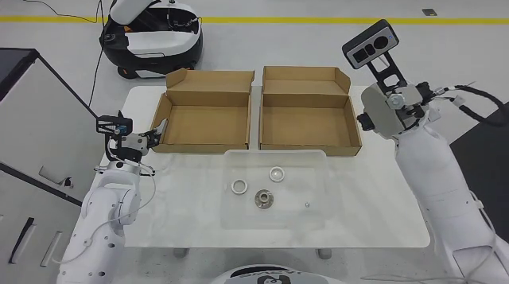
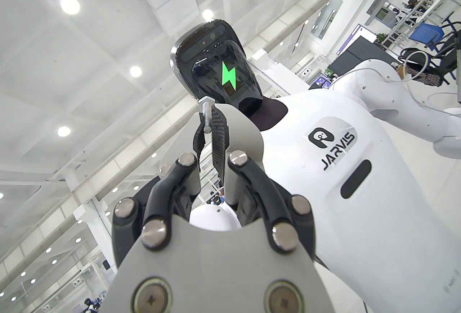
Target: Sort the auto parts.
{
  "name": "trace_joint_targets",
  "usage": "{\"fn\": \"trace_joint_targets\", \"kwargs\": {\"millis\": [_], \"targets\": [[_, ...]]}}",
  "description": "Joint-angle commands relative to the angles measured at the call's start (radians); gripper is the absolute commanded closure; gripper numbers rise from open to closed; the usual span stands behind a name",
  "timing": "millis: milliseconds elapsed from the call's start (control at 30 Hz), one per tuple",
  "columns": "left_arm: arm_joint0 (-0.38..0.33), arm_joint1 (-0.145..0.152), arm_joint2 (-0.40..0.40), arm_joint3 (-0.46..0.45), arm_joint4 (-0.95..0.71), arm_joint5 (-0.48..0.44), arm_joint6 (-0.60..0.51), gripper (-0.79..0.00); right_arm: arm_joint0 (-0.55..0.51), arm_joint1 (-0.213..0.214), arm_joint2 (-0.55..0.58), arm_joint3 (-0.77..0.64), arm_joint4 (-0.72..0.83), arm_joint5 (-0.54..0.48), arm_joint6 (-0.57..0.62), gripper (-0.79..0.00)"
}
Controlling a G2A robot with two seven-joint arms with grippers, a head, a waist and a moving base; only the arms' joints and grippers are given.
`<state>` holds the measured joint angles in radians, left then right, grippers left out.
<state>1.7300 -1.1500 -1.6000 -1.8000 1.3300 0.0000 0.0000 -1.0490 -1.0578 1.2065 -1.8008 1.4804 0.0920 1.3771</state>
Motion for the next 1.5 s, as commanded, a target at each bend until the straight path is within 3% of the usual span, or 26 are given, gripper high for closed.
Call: {"fn": "trace_joint_targets", "kwargs": {"millis": [0,200,333,700,933,1167,1467], "targets": [[0.000,0.000,0.000,0.000,0.000,0.000,0.000,-0.785,0.000,0.000,0.000,0.000,0.000,0.000,0.000,0.000],[0.000,0.000,0.000,0.000,0.000,0.000,0.000,-0.785,-0.003,0.000,0.000,-0.005,-0.008,0.003,-0.015,0.000],[0.000,0.000,0.000,0.000,0.000,0.000,0.000,-0.785,-0.016,0.005,0.027,-0.023,-0.094,0.036,-0.065,0.000],[0.000,0.000,0.000,0.000,0.000,0.000,0.000,-0.785,-0.130,0.072,0.288,-0.065,-0.600,0.263,-0.214,0.000],[0.000,0.000,0.000,0.000,0.000,0.000,0.000,-0.785,-0.156,0.108,0.372,-0.100,-0.885,0.402,-0.273,0.000],[0.000,0.000,0.000,0.000,0.000,0.000,0.000,-0.785,-0.070,0.133,0.305,-0.129,-1.166,0.470,-0.271,0.000],[0.000,0.000,0.000,0.000,0.000,0.000,0.000,-0.785,0.207,0.136,0.095,-0.008,-1.370,0.488,-0.183,0.000]]}}
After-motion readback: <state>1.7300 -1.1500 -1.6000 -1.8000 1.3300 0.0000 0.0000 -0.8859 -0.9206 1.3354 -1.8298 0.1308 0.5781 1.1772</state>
